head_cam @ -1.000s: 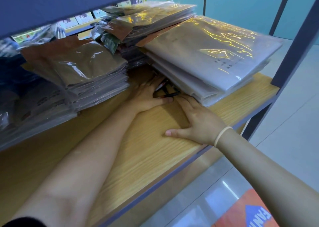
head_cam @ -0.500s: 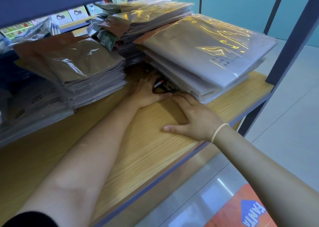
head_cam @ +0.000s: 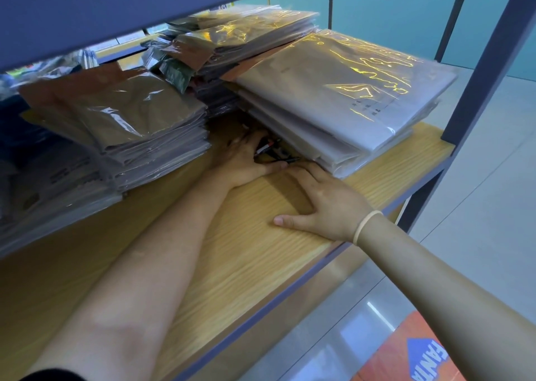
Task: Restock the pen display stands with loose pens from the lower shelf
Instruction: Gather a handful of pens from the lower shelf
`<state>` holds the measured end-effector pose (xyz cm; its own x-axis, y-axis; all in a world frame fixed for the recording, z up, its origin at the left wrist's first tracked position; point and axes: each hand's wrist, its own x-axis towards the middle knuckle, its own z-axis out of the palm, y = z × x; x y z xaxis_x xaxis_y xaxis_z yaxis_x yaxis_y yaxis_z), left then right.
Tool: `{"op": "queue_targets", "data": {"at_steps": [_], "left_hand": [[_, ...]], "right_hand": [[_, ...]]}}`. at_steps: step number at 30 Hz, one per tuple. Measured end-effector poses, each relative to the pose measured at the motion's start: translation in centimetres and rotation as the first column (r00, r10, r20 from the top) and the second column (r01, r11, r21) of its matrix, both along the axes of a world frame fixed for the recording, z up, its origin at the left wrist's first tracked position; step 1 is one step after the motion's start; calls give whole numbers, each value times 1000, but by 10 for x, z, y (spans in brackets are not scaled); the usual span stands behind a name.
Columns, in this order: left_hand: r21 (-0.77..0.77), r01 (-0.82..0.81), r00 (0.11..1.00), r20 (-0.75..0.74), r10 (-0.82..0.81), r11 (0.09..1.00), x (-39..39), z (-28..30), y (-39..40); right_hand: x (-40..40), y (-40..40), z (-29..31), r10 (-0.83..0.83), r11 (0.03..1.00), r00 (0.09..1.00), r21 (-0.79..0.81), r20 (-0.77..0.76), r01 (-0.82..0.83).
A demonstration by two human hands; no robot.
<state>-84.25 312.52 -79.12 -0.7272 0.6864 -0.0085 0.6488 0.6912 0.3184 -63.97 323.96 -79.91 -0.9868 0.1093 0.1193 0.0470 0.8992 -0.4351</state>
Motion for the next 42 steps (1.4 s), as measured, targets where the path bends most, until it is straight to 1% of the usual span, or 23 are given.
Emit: {"op": "queue_targets", "data": {"at_steps": [2,4,6,9,11,13,15,18,21,23,25,26,27,28,29,30,32,35,37,39,40,42], "left_hand": [[-68,28,995,-90,-34,997,0,1,1],[-133,20,984,-171,-43,991,0,2,2],[-139,-8,983,-182,-18,990,2,1,2],[-103,-33,985,-172,15,994,9,2,-2],[-88,-28,979,-203,9,996,15,5,-8],[-95,-36,969,-247,12,995,21,4,-18],[-109,-68,973,-229,42,992,26,2,-32],[-54,-83,984,-160,73,995,34,-1,-51],[45,-53,984,-170,59,998,50,-1,-62],[84,-23,985,-169,37,996,62,0,-70],[120,10,978,-209,16,993,70,1,-80],[120,7,966,-257,24,993,72,2,-85],[87,-28,949,-310,54,996,73,3,-90],[23,-94,933,-347,97,995,73,5,-94],[-50,-173,923,-357,144,984,72,7,-97],[-106,-230,923,-338,183,967,71,8,-98],[-128,-255,935,-284,211,959,71,6,-100],[-6,-153,967,-209,148,988,73,0,-98],[78,-106,977,-176,118,991,71,-2,-96],[71,-84,977,-190,96,994,65,-1,-91],[58,-72,983,-166,80,996,62,0,-88],[76,-23,999,-40,26,997,57,3,-77]], "right_hand": [[0,0,0,-2,1000,1000,0,0,2],[0,1,0,-1,1000,1000,0,-4,1],[0,2,0,-5,1000,1000,-7,-7,5],[0,3,-1,-16,999,1000,-36,-12,15],[0,3,0,-19,999,1000,-40,-14,19],[0,2,0,-27,999,999,-36,-23,26],[1,1,0,-36,999,999,-34,-26,35],[1,-2,1,-47,999,999,-23,-9,47],[3,-4,3,-54,998,999,-35,-9,53],[5,-5,3,-54,998,998,-36,-23,54],[6,-5,3,-54,998,998,-31,-40,53],[7,-5,3,-56,998,998,-30,-38,55],[7,-5,4,-58,998,998,-28,-36,57],[7,-4,4,-59,998,998,-26,-33,59],[7,-4,4,-59,998,998,-20,-33,59],[7,-4,3,-60,998,998,-16,-31,60],[6,-5,2,-59,998,998,-13,-33,59],[5,-6,1,-58,998,997,-16,-40,58],[4,-6,0,-58,998,997,-21,-52,57],[4,-6,0,-60,998,996,-21,-65,59],[4,-6,0,-62,998,996,-22,-66,61],[4,-5,-2,-65,998,995,-23,-73,64]]}}
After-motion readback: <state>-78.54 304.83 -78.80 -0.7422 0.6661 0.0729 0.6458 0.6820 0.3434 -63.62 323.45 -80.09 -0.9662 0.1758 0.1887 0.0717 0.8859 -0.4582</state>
